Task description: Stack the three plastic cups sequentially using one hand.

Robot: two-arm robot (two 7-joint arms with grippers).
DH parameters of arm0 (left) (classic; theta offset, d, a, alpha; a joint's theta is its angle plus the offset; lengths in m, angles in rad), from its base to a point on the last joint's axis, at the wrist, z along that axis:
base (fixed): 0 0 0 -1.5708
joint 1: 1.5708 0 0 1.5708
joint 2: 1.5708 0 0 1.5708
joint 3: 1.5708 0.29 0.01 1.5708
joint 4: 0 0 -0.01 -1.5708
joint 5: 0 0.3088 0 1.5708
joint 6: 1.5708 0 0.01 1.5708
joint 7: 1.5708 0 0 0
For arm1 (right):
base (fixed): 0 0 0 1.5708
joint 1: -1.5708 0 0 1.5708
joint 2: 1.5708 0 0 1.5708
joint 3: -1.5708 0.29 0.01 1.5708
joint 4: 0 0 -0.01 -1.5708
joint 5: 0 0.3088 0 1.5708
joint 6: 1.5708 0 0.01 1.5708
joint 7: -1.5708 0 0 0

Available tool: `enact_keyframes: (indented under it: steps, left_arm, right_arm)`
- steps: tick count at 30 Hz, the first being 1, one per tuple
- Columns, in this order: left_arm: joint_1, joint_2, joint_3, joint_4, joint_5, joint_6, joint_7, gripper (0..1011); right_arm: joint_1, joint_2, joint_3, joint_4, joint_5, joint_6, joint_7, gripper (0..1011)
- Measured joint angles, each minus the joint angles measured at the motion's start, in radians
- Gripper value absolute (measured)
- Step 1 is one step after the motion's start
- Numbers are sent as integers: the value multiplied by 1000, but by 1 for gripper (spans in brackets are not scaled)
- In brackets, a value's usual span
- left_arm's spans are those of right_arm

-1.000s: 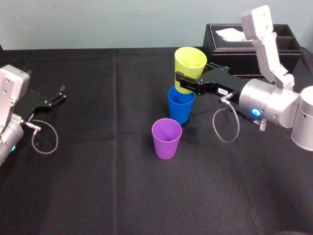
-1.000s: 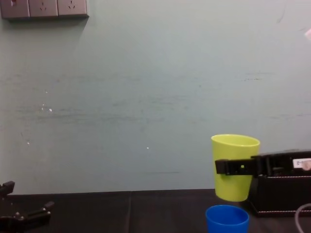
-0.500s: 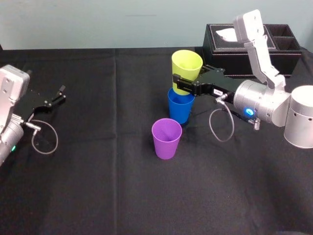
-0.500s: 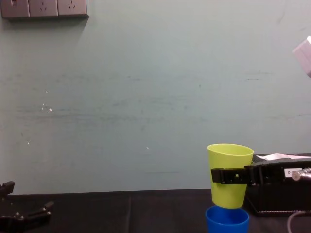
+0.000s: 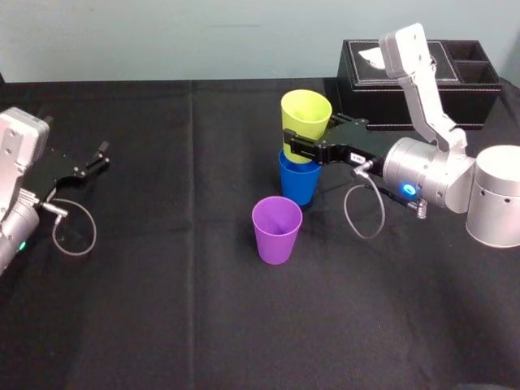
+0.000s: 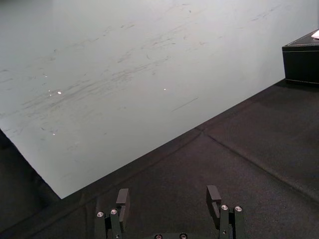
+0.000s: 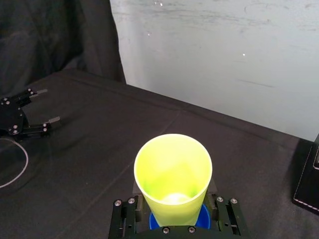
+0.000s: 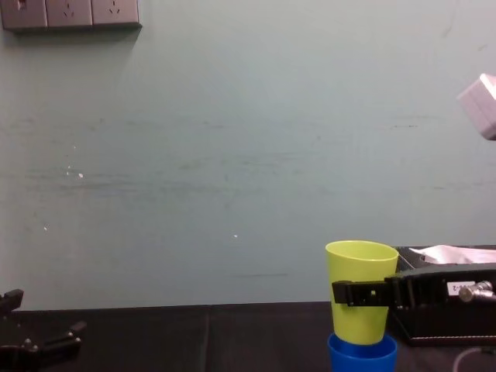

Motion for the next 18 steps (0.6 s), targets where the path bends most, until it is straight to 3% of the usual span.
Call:
enact_keyframes:
  steps: [18]
  left_arm:
    - [0,0,0,0,0,0,0,1010]
  right_arm:
    - [-3,-4,-5,24,-7,-9,2,721]
